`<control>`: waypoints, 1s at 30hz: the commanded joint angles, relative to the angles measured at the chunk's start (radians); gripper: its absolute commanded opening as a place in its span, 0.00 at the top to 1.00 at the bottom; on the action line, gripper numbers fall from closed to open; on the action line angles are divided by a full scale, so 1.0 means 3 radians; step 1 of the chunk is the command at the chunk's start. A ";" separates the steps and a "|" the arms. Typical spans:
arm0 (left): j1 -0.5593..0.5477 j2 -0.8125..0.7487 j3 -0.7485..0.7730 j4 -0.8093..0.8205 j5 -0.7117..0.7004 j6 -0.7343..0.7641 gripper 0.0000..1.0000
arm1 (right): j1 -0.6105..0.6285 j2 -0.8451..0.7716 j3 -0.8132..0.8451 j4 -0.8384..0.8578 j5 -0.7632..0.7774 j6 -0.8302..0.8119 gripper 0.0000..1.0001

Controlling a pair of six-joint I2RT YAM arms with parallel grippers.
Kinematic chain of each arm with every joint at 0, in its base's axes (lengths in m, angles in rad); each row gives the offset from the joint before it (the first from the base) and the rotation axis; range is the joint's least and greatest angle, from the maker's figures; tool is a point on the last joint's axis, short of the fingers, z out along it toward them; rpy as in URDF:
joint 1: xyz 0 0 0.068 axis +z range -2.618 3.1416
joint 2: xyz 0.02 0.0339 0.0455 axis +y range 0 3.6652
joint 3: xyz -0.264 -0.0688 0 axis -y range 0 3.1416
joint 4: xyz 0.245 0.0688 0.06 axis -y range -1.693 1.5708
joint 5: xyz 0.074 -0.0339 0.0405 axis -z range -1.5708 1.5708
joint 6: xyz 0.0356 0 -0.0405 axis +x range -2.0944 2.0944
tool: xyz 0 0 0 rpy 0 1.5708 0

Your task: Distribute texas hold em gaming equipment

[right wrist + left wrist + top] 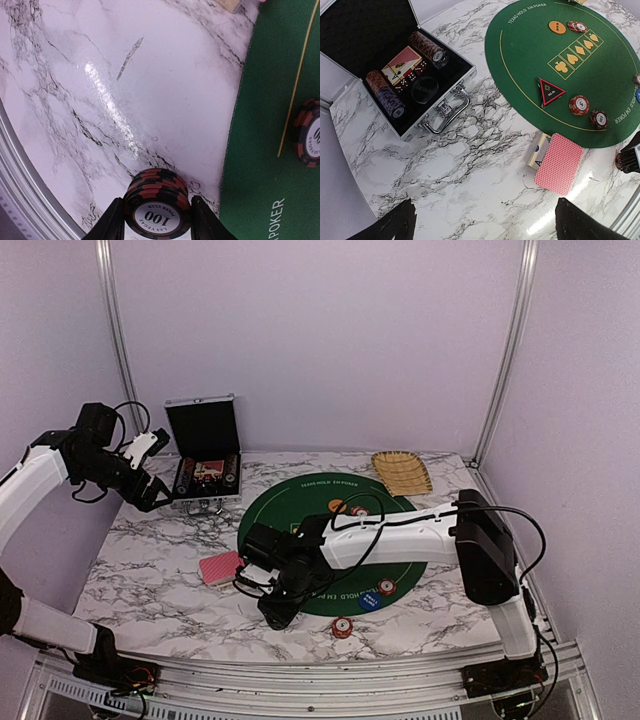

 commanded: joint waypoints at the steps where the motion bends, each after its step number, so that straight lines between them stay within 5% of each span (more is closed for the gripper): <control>1: -0.0010 -0.0052 0.0093 -0.0105 -0.0024 0.0038 0.01 | -0.0025 0.0036 0.0081 0.0013 0.0043 -0.0005 0.62; 15: -0.0012 -0.0056 0.0090 -0.0110 -0.0026 0.0046 0.01 | -0.0085 -0.0124 0.0063 0.0006 -0.0011 0.0030 0.94; 30: -0.0012 -0.0065 0.0077 -0.0110 -0.0019 0.0050 0.01 | -0.0281 -0.0556 0.0128 -0.0088 -0.0061 0.0092 0.99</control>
